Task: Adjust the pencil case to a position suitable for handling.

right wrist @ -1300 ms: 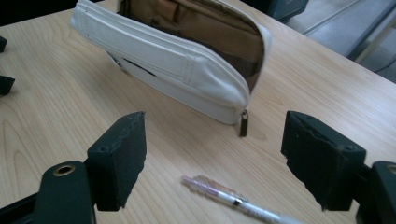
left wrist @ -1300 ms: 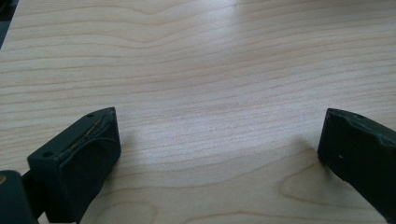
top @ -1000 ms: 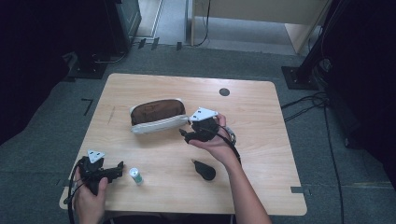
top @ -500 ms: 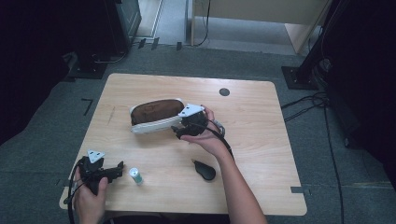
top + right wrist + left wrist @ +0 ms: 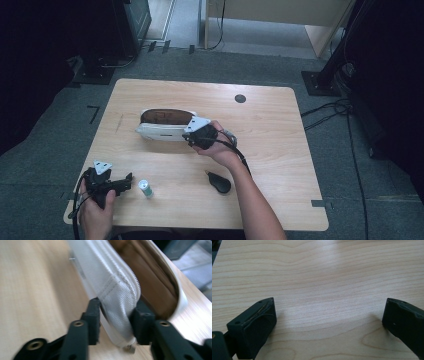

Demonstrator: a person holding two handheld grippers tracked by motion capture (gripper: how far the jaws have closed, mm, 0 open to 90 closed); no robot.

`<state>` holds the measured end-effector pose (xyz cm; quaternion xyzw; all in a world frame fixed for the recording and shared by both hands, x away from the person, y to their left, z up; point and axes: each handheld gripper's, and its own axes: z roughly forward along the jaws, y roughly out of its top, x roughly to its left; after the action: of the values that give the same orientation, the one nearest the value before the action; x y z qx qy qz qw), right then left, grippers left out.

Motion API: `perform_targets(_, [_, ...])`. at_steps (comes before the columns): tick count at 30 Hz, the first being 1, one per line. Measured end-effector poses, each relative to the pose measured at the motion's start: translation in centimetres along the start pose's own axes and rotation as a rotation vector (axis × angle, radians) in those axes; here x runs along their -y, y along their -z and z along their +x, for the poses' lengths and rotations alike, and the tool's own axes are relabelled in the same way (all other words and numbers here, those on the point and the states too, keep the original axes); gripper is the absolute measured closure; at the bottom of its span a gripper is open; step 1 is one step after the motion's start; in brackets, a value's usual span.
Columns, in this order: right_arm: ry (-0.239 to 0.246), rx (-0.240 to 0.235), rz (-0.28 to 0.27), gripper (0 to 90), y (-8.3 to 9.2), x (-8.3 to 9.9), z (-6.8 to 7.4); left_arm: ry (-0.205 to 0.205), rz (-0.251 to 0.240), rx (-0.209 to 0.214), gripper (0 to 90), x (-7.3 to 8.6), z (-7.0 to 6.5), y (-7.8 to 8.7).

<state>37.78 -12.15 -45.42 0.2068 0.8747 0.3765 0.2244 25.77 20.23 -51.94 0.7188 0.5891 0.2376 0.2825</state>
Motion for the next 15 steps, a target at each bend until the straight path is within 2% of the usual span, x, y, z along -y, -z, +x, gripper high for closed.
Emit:
perform_targets(1, [0.02,0.001,-0.001,70.3,0.2,-0.3,0.7,0.0,0.0,0.0,0.0,0.0,0.0,0.0])
perform_targets(4, [0.012,-0.004,0.0,75.5,0.5,-0.7,1.4,0.0,0.0,0.0,0.0,0.0,0.0,0.0])
perform_targets(5, [-0.013,0.003,0.004,77.5,0.7,-0.9,2.1,0.0,0.0,0.0,0.0,0.0,0.0,0.0])
perform_targets(6, [-0.013,0.003,0.004,77.5,0.7,-0.9,2.1,0.0,0.0,0.0,0.0,0.0,0.0,0.0])
perform_targets(7, [-0.039,0.028,0.005,78.3,0.9,-1.0,2.9,0.0,0.001,0.0,0.0,0.0,0.0,0.0])
perform_targets(9, [-0.073,0.046,0.015,78.3,1.2,-1.1,3.8,0.002,0.0,0.0,0.0,0.0,0.0,0.0])
perform_targets(10, [-0.073,0.046,0.015,78.3,1.2,-1.1,3.8,0.002,0.0,0.0,0.0,0.0,0.0,0.0])
perform_targets(11, [-0.093,0.051,0.023,78.2,1.4,-1.1,4.3,0.004,0.001,0.0,0.0,0.0,0.0,0.0])
perform_targets(12, [-0.142,0.051,0.035,78.1,1.7,-1.1,5.3,0.004,-0.002,0.0,0.0,0.0,0.0,0.0])
perform_targets(13, [-0.142,0.051,0.035,78.1,1.7,-1.1,5.3,0.004,-0.002,0.0,0.0,0.0,0.0,0.0])
perform_targets(14, [-0.181,0.044,0.041,77.8,2.0,-1.1,5.9,0.002,-0.001,0.0,0.0,0.0,0.0,0.0])
perform_targets(15, [-0.181,0.044,0.041,77.8,2.0,-1.1,5.9,0.002,-0.001,0.0,0.0,0.0,0.0,0.0])
